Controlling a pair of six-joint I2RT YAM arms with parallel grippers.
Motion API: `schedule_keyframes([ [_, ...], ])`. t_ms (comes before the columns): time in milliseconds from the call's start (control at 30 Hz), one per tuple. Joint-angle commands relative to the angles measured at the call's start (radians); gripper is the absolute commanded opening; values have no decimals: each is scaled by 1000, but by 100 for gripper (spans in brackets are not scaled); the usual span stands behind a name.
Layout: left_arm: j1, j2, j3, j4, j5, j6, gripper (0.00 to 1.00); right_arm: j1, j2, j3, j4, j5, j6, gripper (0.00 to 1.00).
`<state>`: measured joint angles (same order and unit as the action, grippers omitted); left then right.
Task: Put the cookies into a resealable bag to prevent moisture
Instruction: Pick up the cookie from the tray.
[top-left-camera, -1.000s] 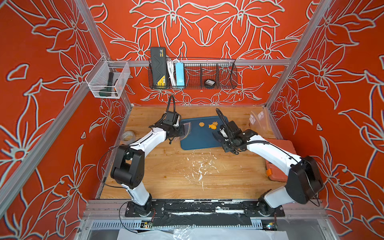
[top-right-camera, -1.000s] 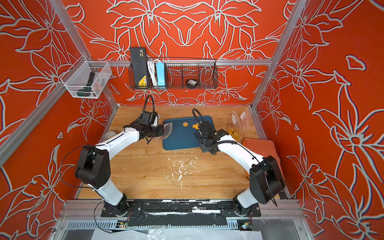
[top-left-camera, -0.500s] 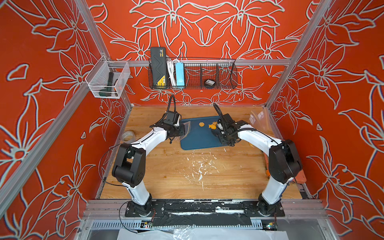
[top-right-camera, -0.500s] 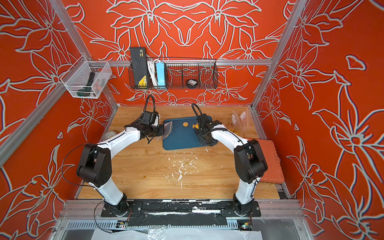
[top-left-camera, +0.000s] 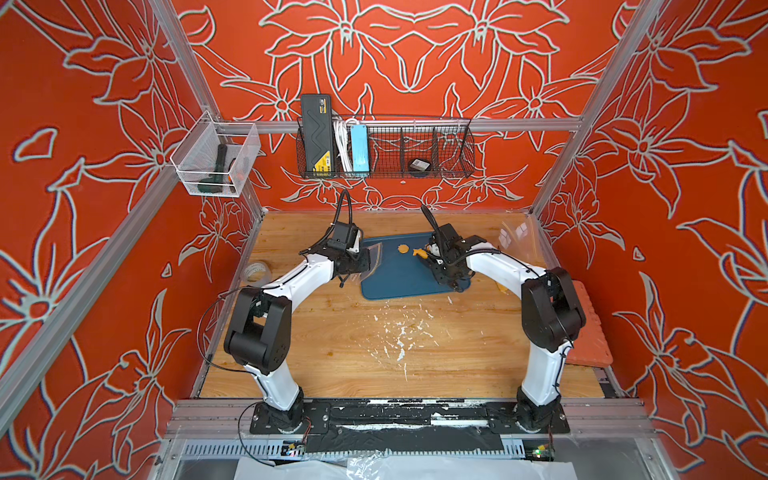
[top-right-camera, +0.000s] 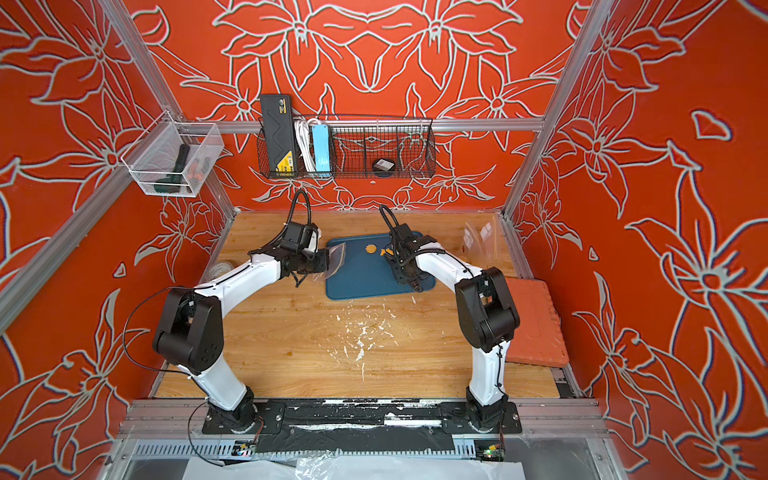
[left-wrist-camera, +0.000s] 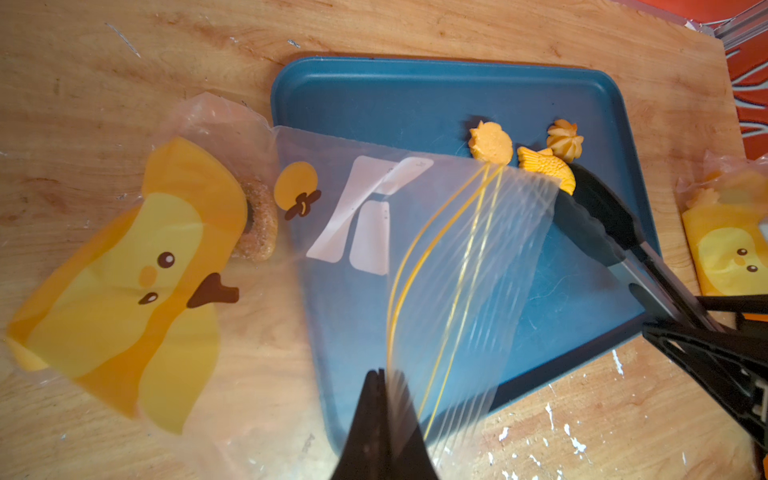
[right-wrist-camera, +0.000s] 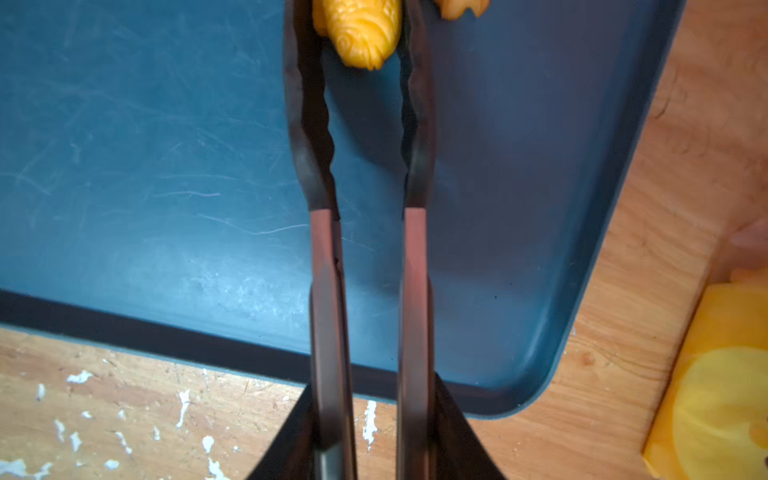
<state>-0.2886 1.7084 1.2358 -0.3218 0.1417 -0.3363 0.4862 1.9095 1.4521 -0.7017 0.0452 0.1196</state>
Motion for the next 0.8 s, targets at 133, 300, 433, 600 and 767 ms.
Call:
schedule_keyframes([
  [133,3,23,8,4,43,20,0,-1,-104,-81,28,-11,25,32],
  [300,2,31,11,3,68,26,0,14,-238,-195,62,-24,53,31],
  [433,-4,37,14,1,90,32,0,43,-335,-250,76,-42,69,30],
  [600,-18,45,19,-3,95,42,0,107,-414,-261,97,-87,43,30],
  [767,-27,49,24,-6,102,50,0,165,-422,-226,104,-123,8,30],
])
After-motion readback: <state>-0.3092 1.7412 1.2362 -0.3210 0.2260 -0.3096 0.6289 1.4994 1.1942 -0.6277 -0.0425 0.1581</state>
